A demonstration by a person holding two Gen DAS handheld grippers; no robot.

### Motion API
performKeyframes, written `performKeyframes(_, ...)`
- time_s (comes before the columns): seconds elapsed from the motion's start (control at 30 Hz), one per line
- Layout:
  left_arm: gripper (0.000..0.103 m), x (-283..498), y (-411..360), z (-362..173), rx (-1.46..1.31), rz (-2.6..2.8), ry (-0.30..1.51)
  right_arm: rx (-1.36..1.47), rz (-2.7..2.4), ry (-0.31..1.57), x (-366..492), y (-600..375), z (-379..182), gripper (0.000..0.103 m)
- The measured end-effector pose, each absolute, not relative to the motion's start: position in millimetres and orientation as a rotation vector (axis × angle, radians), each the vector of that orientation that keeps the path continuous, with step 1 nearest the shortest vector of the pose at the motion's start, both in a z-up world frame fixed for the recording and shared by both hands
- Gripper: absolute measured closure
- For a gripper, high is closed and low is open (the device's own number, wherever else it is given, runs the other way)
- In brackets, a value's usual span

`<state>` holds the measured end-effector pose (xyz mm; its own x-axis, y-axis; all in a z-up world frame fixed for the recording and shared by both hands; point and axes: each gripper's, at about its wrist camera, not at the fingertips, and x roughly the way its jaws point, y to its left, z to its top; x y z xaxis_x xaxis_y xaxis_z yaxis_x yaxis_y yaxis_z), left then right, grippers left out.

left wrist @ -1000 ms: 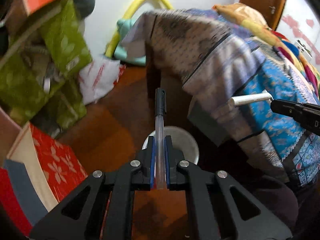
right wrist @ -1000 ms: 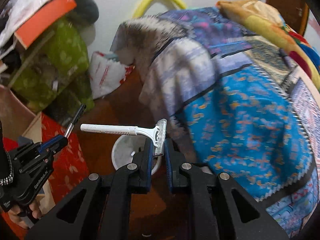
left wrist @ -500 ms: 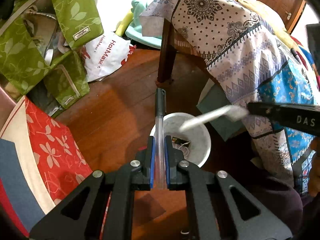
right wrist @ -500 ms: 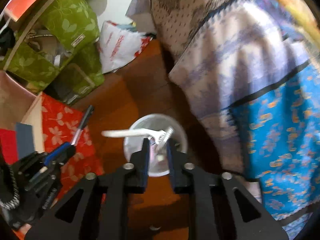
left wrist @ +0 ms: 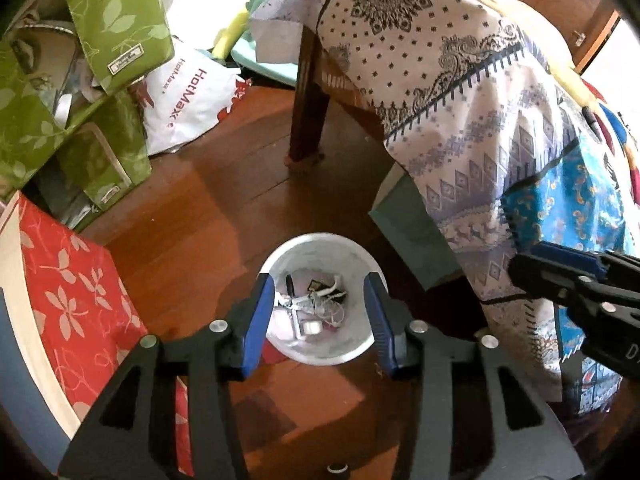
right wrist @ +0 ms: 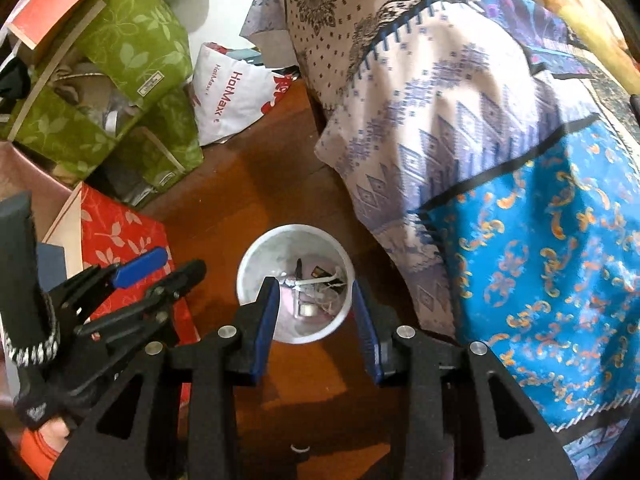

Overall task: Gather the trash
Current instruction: 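Open the left tool to drop the pen while the right tool drops the razor, then move both open tools from the bin back over the bed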

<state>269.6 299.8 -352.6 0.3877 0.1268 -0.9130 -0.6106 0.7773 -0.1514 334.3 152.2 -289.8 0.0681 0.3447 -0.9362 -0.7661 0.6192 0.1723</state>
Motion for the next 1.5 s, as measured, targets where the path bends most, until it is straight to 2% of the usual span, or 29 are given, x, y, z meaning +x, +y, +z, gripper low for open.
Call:
performKeyframes(0.3, 0.058, 258, 271, -316, -0.412, 0.491, 1.067, -0.401, 0.853, 1.207, 332, 120, -269, 0.069)
performKeyframes(0.87, 0.058, 263, 181, -192, -0.247, 0.422, 0.893, -0.218, 0.798, 0.987, 329, 10, -162, 0.069)
performKeyframes(1.2, 0.057, 316, 100, -152, -0.158, 0.305, 0.834, -0.126, 0.662, 0.883, 357, -89, -120, 0.069)
performKeyframes(1.5, 0.056, 397, 28, -143, -0.051, 0.158, 0.831, -0.069, 0.438, 0.889, 414, -180, -124, 0.069)
